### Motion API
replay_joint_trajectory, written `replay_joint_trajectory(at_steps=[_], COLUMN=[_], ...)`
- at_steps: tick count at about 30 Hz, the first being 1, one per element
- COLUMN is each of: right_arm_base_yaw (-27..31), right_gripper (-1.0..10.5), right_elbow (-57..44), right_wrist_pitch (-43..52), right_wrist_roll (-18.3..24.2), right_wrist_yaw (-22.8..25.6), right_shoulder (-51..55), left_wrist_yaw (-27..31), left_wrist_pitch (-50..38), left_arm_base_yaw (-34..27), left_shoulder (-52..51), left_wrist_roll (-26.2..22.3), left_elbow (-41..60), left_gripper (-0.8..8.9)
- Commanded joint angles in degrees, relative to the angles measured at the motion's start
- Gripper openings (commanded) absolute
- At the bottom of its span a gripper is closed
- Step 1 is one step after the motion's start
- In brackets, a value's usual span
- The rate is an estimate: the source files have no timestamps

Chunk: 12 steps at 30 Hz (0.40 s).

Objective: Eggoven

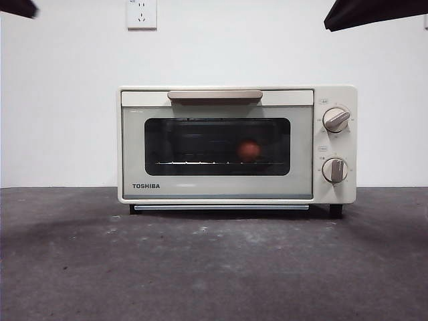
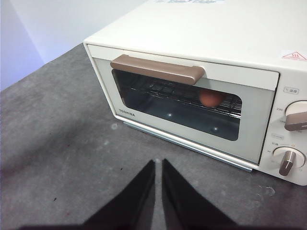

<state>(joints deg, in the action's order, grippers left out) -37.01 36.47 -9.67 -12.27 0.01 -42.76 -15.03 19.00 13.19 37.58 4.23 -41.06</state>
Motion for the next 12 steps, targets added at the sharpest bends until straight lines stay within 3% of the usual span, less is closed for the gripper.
replay_joint_trajectory(at_steps=[1,7,12], right_arm_base_yaw=[-0.31,-0.31,-0.31], right_gripper=[0.0,0.0,0.0], right_elbow=[0.28,0.28,0.28], right_wrist_pitch=[0.68,0.66,0.66], right_wrist_roll=[0.35,0.35,0.35], right_wrist_yaw=[0.13,0.17,0.15], right_shoulder=[-0.13,-0.13,-0.13], left_wrist_yaw=[3.02,4.96,8.09], left_wrist_pitch=[-2.49,-13.31,-21.66], left_arm_base_yaw=[-3.72,-10.62,-12.44], left_shoulder=[-2.86,-11.82,-20.41], left_wrist_roll=[-6.99,-10.93,-10.80], left_elbow=[1.36,11.69,23.45], left_gripper=[0.08,0.07,0.08])
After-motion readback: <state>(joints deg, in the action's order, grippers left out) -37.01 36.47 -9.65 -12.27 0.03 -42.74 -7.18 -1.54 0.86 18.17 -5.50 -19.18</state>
